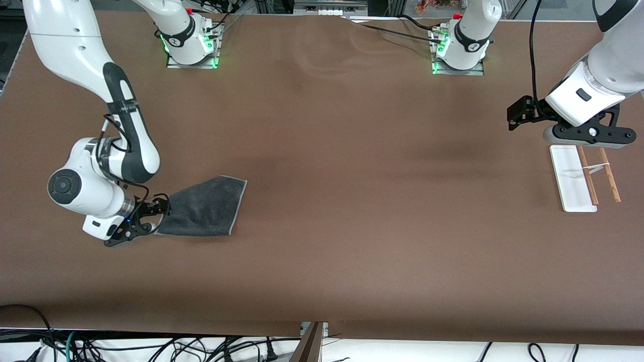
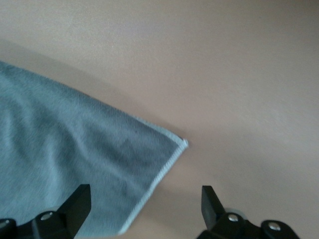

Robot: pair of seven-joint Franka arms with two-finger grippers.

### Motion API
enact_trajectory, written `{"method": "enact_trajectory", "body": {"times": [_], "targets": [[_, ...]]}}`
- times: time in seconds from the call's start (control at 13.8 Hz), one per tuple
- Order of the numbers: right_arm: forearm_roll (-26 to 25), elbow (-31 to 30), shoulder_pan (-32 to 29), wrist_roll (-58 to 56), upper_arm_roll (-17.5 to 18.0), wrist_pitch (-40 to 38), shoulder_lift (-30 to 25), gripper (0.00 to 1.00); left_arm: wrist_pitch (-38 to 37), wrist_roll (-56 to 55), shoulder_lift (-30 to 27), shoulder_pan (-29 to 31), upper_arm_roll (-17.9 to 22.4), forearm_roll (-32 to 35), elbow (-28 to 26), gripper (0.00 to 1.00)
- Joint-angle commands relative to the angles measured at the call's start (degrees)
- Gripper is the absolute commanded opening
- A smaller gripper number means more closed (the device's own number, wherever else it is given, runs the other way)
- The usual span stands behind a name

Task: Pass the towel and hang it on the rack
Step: 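Lower the right gripper to the grey towel's corner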

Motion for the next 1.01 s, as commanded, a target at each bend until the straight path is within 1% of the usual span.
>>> {"method": "enact_trajectory", "body": {"times": [0.0, 0.07, 0.29, 0.51, 0.58, 0.65, 0.72, 0.94], "targets": [[5.6, 0.7, -1.1, -6.6, 0.8, 4.1, 2.6, 0.97, -1.3, -0.4, 0.8, -0.1, -0.1, 0.7, 1.8, 1.00], [7.0, 0.8, -1.2, -7.6, 0.8, 5.0, 3.3, 0.97, -1.3, -0.4, 0.8, -0.1, -0.1, 0.7, 1.8, 1.00], [8.1, 1.5, -1.2, -7.8, 0.9, 7.9, 5.6, 0.95, -1.3, -0.4, 0.8, -0.1, -0.1, 0.7, 1.8, 1.00], [8.2, 1.9, -1.2, -8.0, 0.9, 8.1, 6.3, 0.95, -1.3, -0.4, 0.8, -0.1, -0.1, 0.7, 1.8, 1.00], [8.2, 1.9, -1.2, -8.3, 0.9, 8.2, 6.4, 0.91, -1.3, -0.4, 0.8, -0.1, -0.1, 0.7, 1.8, 1.00], [8.2, 1.9, -1.2, -8.3, 0.9, 8.2, 6.7, 0.84, -1.3, -0.4, 0.8, -0.1, -0.1, 0.7, 1.8, 1.00], [8.2, 1.9, -1.2, -8.4, 0.9, 8.2, 6.7, 0.75, -1.3, -0.4, 0.8, -0.1, -0.1, 0.7, 1.8, 1.00], [8.2, 1.9, -1.2, -8.3, 0.9, 8.1, 6.7, 0.42, -1.4, -0.4, 0.8, -0.1, -0.1, 0.7, 1.8, 1.00]]}}
